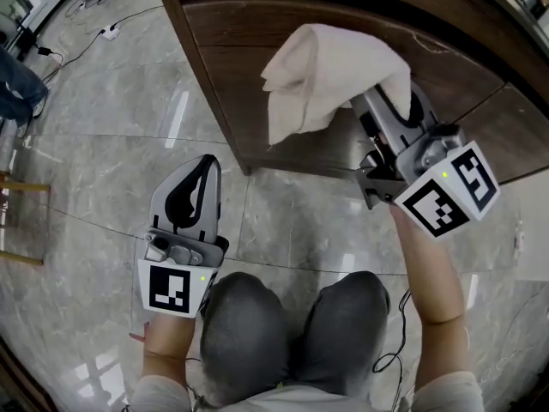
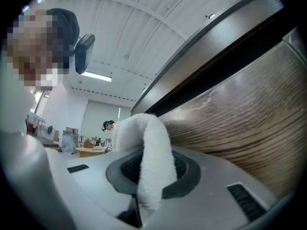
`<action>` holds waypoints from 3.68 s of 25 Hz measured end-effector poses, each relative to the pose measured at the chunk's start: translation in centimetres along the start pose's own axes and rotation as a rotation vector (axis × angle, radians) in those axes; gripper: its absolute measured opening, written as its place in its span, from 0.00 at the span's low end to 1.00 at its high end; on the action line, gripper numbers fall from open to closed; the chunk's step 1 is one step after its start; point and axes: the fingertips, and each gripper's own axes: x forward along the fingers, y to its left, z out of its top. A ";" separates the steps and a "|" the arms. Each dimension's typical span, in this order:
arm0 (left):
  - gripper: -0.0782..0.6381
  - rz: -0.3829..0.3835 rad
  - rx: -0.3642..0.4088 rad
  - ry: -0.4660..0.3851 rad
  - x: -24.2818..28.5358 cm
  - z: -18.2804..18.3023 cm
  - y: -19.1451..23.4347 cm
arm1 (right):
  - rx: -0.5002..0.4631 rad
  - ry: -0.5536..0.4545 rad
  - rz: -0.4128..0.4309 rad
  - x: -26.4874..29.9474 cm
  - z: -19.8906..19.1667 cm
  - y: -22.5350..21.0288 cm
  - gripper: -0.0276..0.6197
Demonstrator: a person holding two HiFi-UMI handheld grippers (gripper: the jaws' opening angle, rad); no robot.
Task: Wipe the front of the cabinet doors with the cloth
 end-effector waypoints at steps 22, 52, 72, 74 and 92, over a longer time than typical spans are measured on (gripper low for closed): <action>0.12 -0.017 0.045 -0.054 1.8 1.5 -3.0 | -0.114 -0.004 -0.151 -8.5 2.7 -6.1 0.15; 0.12 0.010 0.045 -0.024 -2.1 -0.3 -0.1 | -0.208 0.024 -0.297 -17.9 3.3 -4.5 0.15; 0.12 0.079 -0.013 0.029 -5.2 -4.0 3.4 | -0.076 0.142 0.123 2.0 -10.6 7.5 0.15; 0.12 0.090 -0.029 0.023 -5.6 -4.3 4.0 | -0.079 0.154 0.134 3.2 -11.6 8.1 0.15; 0.12 0.089 -0.035 0.011 -4.8 -5.3 3.5 | -0.090 0.146 0.091 8.8 -13.6 6.5 0.15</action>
